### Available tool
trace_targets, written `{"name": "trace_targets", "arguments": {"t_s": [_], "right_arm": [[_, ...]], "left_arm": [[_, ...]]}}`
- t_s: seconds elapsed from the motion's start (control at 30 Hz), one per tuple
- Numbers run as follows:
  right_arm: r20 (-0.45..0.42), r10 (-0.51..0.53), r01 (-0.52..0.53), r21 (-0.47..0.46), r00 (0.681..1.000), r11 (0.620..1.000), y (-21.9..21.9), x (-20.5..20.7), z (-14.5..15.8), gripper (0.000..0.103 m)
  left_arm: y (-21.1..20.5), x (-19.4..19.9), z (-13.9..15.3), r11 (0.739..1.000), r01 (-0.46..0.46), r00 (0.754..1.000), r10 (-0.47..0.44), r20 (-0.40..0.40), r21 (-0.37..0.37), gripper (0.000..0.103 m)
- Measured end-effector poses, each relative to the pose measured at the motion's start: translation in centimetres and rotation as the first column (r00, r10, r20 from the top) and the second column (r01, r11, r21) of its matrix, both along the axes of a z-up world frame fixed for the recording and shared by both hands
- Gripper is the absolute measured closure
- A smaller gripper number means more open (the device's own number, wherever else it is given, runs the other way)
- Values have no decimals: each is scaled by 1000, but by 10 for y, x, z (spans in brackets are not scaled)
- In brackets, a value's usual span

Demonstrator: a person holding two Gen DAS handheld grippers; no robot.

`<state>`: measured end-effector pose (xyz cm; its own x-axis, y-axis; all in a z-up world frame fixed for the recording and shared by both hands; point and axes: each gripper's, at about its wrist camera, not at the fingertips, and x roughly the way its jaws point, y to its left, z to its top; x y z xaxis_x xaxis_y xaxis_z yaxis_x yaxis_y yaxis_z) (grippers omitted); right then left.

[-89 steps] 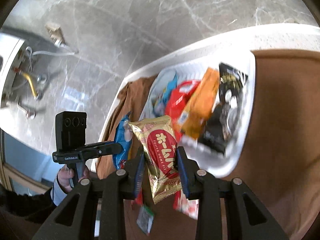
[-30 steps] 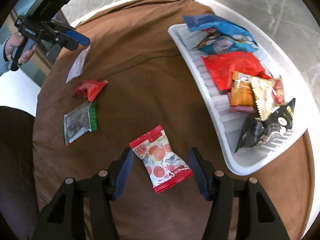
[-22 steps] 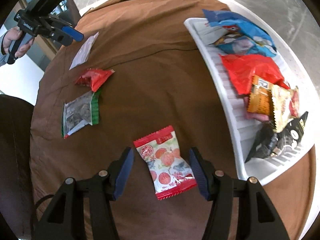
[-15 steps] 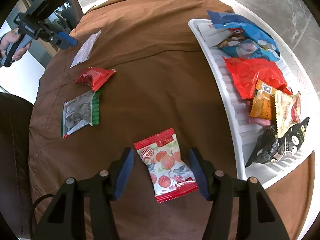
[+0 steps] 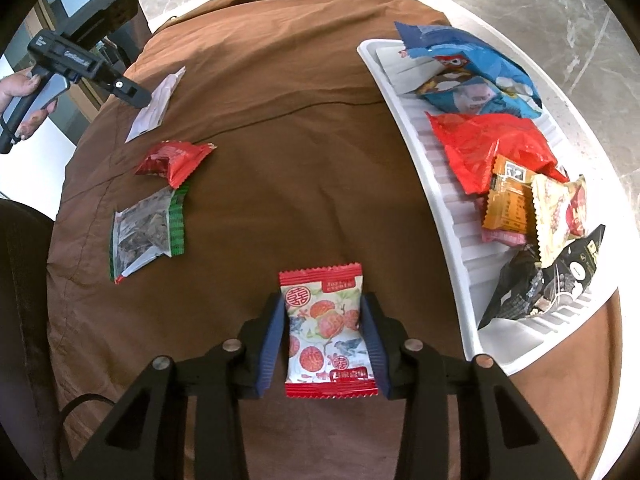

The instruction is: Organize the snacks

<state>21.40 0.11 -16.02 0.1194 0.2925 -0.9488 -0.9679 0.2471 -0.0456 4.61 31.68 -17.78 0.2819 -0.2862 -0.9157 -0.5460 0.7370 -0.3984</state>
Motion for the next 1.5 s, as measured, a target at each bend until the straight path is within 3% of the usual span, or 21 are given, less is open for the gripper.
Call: {"name": "trace_targets", "arguments": {"t_s": [0.23,0.33,0.43,0.83,1.27,1.5], "right_arm": [[-2,-24,24,7,1000,1000,-1,-1,0,61],[3,-30,30,3,1000,1000,0,-1,-1,61],[4,-39,39,4,999,999,2,-2,-1,61],[-72,-159,165,73,985,984,-7,12,5,64],[-215,-260,298,171,941,939,-29,14,16,66],[-308,-323,401,239,895,885,-49,26,29,66]], "left_arm": [[-12,19,0,996,38,999,-39,6,76,47],[-20,26,1,989,85,996,-87,11,123,78],[-27,30,0,978,128,991,-132,17,162,79],[-26,29,2,978,158,983,-169,75,133,85],[-32,34,7,976,196,970,-207,130,92,86],[-34,41,13,979,200,962,-203,182,30,86]]}}
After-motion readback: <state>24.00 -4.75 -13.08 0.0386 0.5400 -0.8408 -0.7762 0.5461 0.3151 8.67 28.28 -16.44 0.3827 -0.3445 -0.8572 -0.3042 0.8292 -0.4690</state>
